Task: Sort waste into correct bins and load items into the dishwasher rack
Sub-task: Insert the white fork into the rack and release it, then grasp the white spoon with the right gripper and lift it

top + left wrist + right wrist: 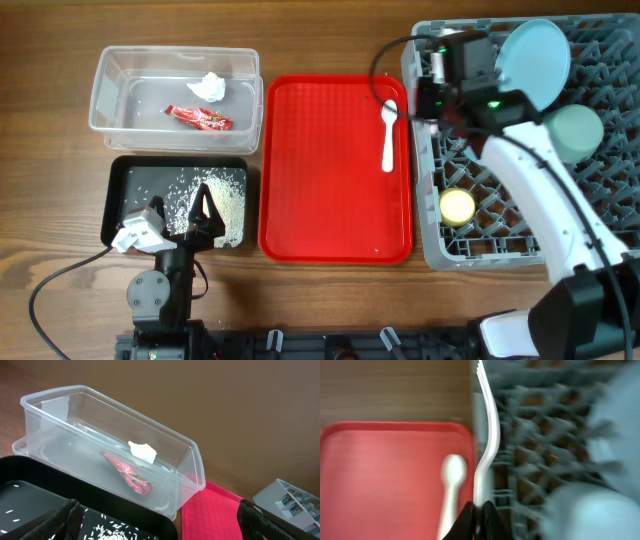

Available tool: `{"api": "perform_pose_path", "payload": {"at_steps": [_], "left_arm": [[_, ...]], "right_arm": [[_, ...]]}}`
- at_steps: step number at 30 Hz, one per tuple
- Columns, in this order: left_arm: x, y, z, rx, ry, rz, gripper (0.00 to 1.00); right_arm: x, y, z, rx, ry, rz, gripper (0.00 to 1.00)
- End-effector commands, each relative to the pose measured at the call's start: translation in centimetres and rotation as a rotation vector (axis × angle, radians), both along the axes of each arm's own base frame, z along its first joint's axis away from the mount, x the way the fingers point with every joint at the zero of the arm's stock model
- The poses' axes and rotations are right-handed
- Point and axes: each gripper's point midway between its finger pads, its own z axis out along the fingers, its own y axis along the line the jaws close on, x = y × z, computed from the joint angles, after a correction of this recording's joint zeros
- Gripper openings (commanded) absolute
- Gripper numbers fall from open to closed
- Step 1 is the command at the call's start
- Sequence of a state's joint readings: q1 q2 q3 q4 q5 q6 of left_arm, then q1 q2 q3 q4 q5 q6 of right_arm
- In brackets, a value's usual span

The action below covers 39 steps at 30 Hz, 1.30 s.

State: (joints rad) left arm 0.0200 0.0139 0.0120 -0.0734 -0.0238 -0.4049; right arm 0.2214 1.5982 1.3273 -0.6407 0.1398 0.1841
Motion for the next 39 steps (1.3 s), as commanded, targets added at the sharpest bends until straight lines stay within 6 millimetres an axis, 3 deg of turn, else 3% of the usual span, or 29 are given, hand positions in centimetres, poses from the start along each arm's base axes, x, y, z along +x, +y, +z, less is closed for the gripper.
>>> {"api": "perform_pose_path", "payload": {"at_steps": [1,4,7,9,11,15,19,22,26,32,39], "left_arm": [[0.0,0.0,-0.1,0.004,-0.003,-0.005,1.0],[0.0,0.0,-0.1,0.004,-0.003,-0.005,1.0],[0.0,0.0,-0.1,0.004,-0.003,-0.005,1.0],[0.0,0.0,-0.1,0.004,-0.003,-0.005,1.0],[0.0,0.0,-0.1,0.004,-0.003,-0.005,1.0],[0.0,0.0,-0.1,0.004,-0.003,-0.005,1.0],[0.0,0.0,-0.1,0.004,-0.003,-0.005,1.0],[0.0,0.0,-0.1,0.004,-0.003,-0.005,1.0],[0.0,0.0,-0.1,0.004,-0.003,-0.005,1.0],[0.0,0.0,-0.1,0.004,-0.003,-0.005,1.0],[0.0,0.0,-0.1,0.004,-0.003,-0.005,1.0]], "right_arm": [[-0.2,-2.1,-3.2,-0.067,0.1,0.001,0.04],[-0.7,-2.4,-5.1,-0.081,0.167,0.001,0.05],[-0.7,-1.5,-4.8,-0.061,0.164,0.033,0.45],[-0.9,0.8,-3.9,0.0,0.141,0.112,0.6],[-1.1,3.5,-2.8,0.051,0.109,0.219,0.66],[-2.0,7.3,-2.3,0.066,0.092,0.318,0.66],[-2.4,9.5,-3.3,0.081,0.11,0.288,0.66],[-1.6,8.9,-4.7,0.055,0.115,0.163,0.59],[-0.6,7.8,-7.9,0.013,0.146,0.025,0.56],[-0.1,7.1,-13.3,-0.058,0.222,-0.014,0.56],[0.2,6.7,-17.1,-0.094,0.262,-0.036,0.56]]}}
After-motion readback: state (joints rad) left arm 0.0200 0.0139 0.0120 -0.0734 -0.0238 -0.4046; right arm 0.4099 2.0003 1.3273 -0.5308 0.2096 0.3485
